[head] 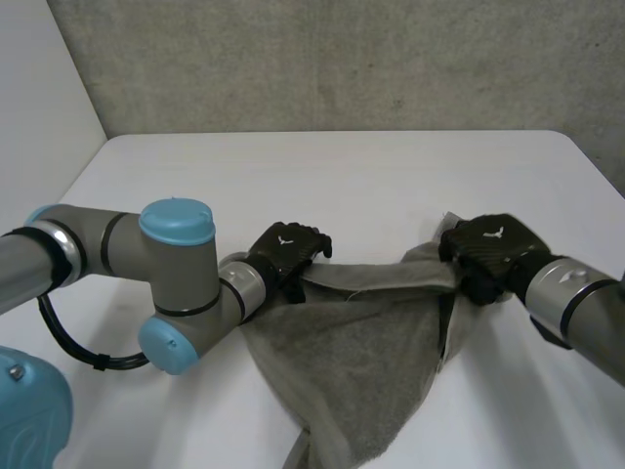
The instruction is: Fold the towel.
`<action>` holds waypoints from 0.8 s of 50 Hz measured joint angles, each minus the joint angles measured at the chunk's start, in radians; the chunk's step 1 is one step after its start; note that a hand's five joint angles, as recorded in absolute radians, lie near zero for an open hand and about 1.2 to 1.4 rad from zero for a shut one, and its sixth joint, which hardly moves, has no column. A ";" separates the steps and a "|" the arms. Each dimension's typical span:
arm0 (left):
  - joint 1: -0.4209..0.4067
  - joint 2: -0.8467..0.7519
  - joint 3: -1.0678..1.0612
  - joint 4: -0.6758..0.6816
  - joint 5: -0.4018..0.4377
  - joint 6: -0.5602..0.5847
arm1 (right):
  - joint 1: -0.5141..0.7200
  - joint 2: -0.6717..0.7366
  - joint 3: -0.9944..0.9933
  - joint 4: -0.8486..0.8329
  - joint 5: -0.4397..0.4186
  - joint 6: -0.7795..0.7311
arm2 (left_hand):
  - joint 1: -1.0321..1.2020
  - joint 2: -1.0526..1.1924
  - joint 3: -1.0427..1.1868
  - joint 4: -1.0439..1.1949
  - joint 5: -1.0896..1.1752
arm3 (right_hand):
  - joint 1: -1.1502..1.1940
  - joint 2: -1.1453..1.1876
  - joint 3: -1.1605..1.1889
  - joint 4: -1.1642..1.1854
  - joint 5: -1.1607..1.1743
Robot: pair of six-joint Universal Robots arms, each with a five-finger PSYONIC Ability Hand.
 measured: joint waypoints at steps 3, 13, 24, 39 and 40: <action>-0.001 -0.022 0.027 0.001 -0.009 0.001 | -0.028 -0.019 -0.010 -0.006 -0.004 -0.007 | 0.192 0.189 0.193 0.185 0.184 | 0.001 0.000 0.000 0.000 0.000; 0.002 0.008 0.115 0.021 -0.164 0.001 | -0.051 -0.013 -0.099 -0.025 0.008 -0.150 | 0.687 0.721 0.723 0.722 0.703 | 0.002 0.000 0.000 0.000 0.002; 0.003 0.144 0.317 0.175 -0.337 -0.005 | -0.014 0.096 -0.311 -0.515 0.054 -0.181 | 0.701 0.734 0.736 0.736 0.719 | 0.002 0.013 0.003 0.001 0.004; 0.011 0.438 -0.135 0.232 -0.395 0.005 | -0.017 0.135 -0.304 -0.422 -0.041 -0.012 | 0.706 0.734 0.737 0.736 0.724 | 0.002 0.013 0.003 0.001 0.008; 0.011 0.443 -0.174 0.224 -0.394 0.006 | -0.017 0.145 -0.309 -0.351 -0.050 -0.022 | 0.706 0.734 0.737 0.736 0.724 | 0.002 0.013 0.003 0.001 0.008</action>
